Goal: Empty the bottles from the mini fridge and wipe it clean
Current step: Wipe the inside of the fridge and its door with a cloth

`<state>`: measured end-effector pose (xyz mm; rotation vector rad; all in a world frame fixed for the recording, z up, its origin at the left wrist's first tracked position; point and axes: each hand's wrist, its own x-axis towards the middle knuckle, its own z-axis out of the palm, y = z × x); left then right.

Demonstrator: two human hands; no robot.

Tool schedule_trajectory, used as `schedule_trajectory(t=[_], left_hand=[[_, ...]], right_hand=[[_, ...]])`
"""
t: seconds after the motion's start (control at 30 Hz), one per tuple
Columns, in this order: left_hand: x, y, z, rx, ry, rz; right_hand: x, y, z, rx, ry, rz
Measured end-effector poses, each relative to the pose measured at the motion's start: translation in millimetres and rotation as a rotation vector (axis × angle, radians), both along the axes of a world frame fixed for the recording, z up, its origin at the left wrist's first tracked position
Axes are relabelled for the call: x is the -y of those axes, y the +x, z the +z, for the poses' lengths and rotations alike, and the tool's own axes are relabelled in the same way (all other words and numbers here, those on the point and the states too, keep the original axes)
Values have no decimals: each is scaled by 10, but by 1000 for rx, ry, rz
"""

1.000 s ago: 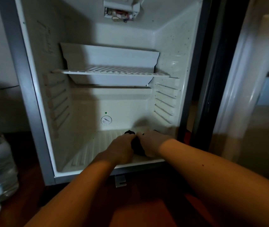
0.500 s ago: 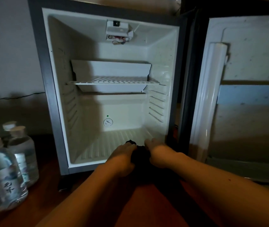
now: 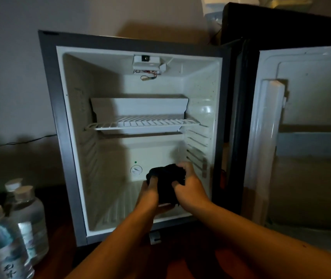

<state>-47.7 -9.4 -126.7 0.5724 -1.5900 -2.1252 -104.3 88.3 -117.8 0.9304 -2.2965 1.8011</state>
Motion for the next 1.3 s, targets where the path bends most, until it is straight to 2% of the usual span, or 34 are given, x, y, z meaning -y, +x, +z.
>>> schedule_trajectory(t=[0.1,0.17,0.23,0.33,0.43,0.53,0.63,0.7,0.77,0.87,0.9,0.97,1.03,1.07,1.1,1.17,1.23,1.27,1.3], left_hand=[[-1,-166,172,76,365,-50],[15,-278,188,46,481,-61],[69,-391,120,-26,371,-68],[105,-394,33,-120,39,-13],[134,-414,-21,-176,-295,35],[149,-486,-45,-170,-428,1],[179,-500,-46,-176,-559,27],[208,-510,-5,-191,-631,8],[234,-550,46,-199,-730,-15],[280,-631,-22,-192,-710,-59],[279,-637,-70,-163,-647,-76],[261,-651,-180,-83,-501,-94],[234,-672,-271,21,-490,-95],[216,-705,-309,51,-501,-96],[192,-734,-330,55,-505,-100],[96,-806,-358,17,-493,-118],[-47,-865,-354,-58,-462,-169],[-141,-883,-334,-114,-439,-206],[-235,-897,-311,-161,-430,-235]], right_hand=[[68,-13,78,64,-64,36],[121,-33,91,126,-65,62],[162,-88,110,163,-127,79],[161,-210,205,217,-199,39],[166,-261,227,495,-181,117],[254,-314,225,679,-227,165],[325,-431,236,643,-268,54],[350,-493,207,522,-268,18],[353,-511,189,278,-194,-48],[336,-513,269,-321,128,-179],[320,-506,325,-521,272,-169],[293,-542,452,-1050,567,-163],[295,-670,501,-1463,825,-169],[327,-809,463,-1559,910,-211],[338,-922,447,-1562,982,-264],[300,-1046,408,-1406,1179,-307],[201,-1017,448,-1436,1669,-344],[175,-954,465,-1518,1828,-362],[119,-833,508,-1525,1898,-358]])
